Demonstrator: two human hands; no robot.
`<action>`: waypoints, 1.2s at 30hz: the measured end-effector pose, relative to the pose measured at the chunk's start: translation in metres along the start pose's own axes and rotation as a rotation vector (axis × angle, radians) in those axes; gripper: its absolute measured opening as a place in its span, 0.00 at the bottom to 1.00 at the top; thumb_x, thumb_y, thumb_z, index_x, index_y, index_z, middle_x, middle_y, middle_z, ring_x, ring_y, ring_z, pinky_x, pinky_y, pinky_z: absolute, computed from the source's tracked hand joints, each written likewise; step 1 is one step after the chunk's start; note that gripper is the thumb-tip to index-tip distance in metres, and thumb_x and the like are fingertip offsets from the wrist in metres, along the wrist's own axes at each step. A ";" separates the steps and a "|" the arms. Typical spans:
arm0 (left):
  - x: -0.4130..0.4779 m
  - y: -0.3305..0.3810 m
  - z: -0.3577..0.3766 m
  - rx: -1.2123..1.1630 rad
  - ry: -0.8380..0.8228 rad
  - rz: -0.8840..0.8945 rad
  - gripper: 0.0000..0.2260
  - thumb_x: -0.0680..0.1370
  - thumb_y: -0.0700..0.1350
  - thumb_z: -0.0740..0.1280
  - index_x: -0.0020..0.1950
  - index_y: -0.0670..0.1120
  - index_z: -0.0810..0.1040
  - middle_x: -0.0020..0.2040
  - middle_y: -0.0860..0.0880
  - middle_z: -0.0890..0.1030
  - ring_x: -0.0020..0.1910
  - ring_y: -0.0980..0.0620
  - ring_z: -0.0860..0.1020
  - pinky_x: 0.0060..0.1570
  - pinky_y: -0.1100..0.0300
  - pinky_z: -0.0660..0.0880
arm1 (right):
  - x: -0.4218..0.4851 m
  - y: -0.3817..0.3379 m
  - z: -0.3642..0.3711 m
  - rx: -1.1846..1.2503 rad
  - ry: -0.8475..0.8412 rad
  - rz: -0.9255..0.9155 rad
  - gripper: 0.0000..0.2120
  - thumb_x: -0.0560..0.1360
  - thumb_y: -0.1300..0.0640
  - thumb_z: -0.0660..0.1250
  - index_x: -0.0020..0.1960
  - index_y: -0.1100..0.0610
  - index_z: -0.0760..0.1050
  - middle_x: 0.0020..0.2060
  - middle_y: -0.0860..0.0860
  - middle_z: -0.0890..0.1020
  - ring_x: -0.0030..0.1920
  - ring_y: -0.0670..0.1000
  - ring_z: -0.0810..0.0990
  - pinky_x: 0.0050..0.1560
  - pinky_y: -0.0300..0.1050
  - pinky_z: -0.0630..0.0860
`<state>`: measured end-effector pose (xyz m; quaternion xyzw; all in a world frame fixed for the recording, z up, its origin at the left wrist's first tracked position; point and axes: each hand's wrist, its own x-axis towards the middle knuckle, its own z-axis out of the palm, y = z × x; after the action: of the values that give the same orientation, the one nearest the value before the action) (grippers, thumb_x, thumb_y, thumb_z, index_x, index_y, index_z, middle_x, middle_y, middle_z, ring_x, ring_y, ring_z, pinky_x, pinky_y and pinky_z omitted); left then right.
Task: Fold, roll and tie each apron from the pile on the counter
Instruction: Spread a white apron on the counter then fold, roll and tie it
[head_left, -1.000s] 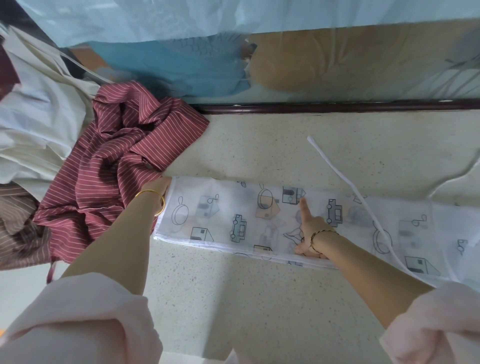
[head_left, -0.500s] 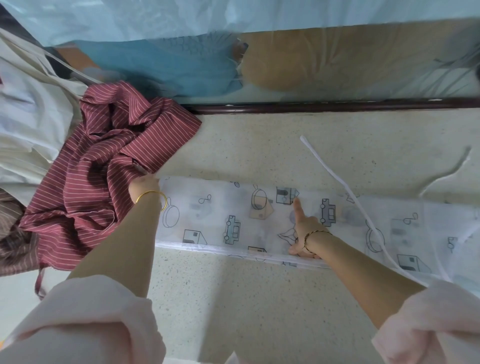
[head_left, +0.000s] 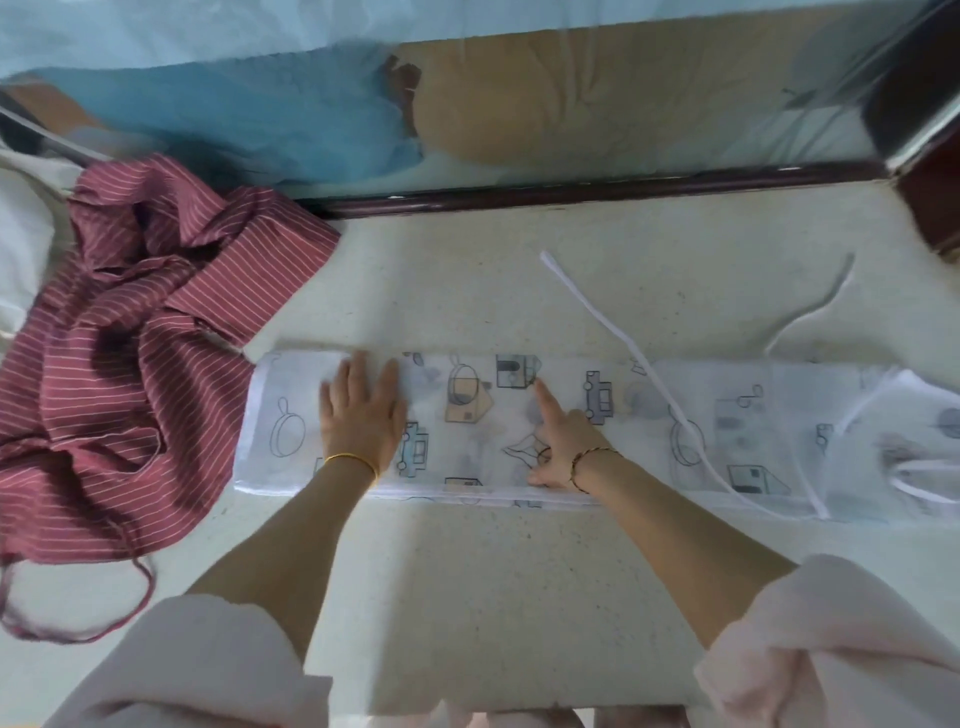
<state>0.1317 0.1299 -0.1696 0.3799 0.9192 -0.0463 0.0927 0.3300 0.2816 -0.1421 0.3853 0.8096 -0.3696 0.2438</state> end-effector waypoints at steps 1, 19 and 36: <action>0.003 0.012 -0.008 -0.006 0.046 0.030 0.23 0.79 0.48 0.58 0.74 0.45 0.61 0.75 0.38 0.58 0.73 0.37 0.57 0.71 0.42 0.55 | -0.005 0.008 -0.003 0.059 0.013 -0.013 0.53 0.69 0.55 0.75 0.77 0.47 0.38 0.61 0.59 0.69 0.55 0.56 0.75 0.57 0.48 0.72; 0.037 0.282 -0.041 0.064 -0.137 0.413 0.17 0.77 0.52 0.64 0.61 0.44 0.73 0.59 0.45 0.74 0.61 0.44 0.71 0.57 0.52 0.67 | -0.065 0.152 -0.067 0.380 0.488 0.401 0.28 0.70 0.41 0.66 0.63 0.55 0.64 0.53 0.52 0.76 0.56 0.57 0.75 0.57 0.52 0.71; 0.085 0.289 -0.061 0.202 -0.013 0.169 0.09 0.79 0.46 0.61 0.57 0.46 0.74 0.53 0.46 0.78 0.54 0.45 0.75 0.55 0.53 0.65 | -0.110 0.183 -0.095 0.350 -0.285 0.169 0.07 0.76 0.56 0.66 0.40 0.55 0.71 0.35 0.54 0.83 0.29 0.49 0.81 0.40 0.44 0.79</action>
<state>0.2685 0.4027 -0.1313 0.4628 0.8741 -0.1329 0.0633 0.5307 0.3865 -0.0849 0.4321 0.6556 -0.5331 0.3150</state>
